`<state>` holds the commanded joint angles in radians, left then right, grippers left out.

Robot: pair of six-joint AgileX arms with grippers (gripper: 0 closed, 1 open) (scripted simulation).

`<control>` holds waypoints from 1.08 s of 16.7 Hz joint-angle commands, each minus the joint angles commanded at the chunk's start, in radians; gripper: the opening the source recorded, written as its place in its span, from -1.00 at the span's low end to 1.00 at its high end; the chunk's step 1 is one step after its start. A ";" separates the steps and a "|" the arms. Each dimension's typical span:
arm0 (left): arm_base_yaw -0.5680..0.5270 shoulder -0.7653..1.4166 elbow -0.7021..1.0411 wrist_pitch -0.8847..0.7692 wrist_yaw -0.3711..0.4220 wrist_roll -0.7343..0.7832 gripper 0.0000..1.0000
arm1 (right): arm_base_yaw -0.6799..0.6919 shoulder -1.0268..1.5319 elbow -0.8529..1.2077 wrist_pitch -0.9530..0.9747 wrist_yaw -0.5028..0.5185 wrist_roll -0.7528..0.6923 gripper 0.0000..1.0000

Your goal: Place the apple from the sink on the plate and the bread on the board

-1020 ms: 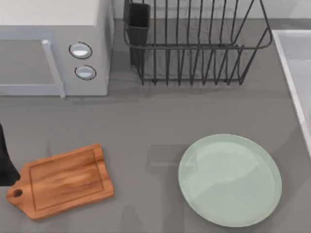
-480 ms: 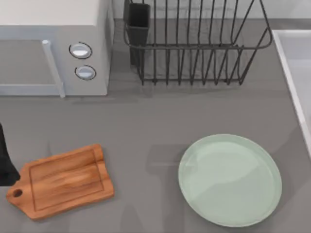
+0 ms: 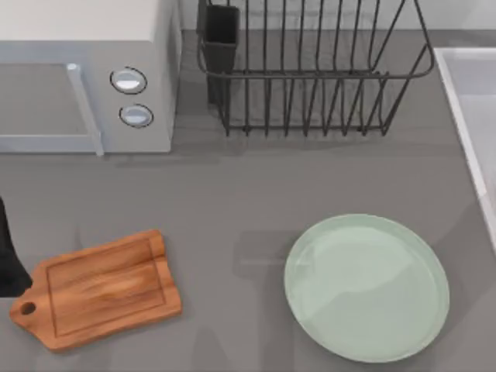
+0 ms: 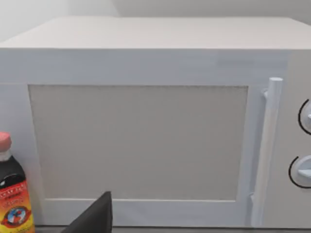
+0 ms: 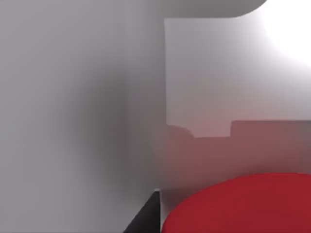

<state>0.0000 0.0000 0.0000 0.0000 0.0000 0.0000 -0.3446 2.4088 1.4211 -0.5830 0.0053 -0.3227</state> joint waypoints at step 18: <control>0.000 0.000 0.000 0.000 0.000 0.000 1.00 | 0.001 -0.255 0.142 -0.348 -0.019 0.007 -1.00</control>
<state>0.0000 0.0000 0.0000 0.0000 0.0000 0.0000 -0.3435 2.1541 1.5629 -0.9310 -0.0133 -0.3161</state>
